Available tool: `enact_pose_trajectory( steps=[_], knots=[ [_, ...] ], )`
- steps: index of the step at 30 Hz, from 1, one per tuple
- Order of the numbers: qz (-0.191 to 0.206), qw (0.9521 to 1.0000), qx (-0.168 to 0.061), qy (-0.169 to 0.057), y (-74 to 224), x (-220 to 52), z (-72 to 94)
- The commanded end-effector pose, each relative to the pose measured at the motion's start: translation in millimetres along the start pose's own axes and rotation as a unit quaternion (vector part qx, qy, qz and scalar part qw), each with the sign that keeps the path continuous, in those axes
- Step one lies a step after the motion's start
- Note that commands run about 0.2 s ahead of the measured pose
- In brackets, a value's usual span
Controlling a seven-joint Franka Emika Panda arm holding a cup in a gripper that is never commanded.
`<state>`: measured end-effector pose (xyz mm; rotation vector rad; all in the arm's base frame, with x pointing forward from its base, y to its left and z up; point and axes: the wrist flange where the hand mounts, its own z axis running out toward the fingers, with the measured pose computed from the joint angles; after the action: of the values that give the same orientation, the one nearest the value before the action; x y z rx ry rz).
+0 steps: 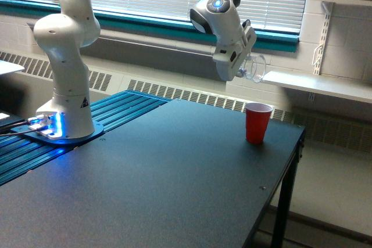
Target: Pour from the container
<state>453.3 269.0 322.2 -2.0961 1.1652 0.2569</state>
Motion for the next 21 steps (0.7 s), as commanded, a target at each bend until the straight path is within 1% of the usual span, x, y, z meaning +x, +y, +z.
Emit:
enact_pose_trajectory(
  steps=[1,3,6,11,16,19,21],
  knots=[
    [0.016,0.9998,0.003,-0.015,7.7,3.7,6.9],
    [0.025,0.9995,0.001,-0.022,12.2,5.0,9.2],
    [0.038,0.9988,0.005,-0.030,15.9,7.8,9.2],
    [0.057,0.9977,0.020,-0.031,15.4,14.3,2.6],
    [0.081,0.9951,0.044,-0.036,13.1,25.7,-9.0],
    [0.094,0.9935,0.053,-0.037,14.4,32.6,-14.2],
    [0.112,0.9908,0.066,-0.040,13.9,40.2,-20.1]
  ],
)
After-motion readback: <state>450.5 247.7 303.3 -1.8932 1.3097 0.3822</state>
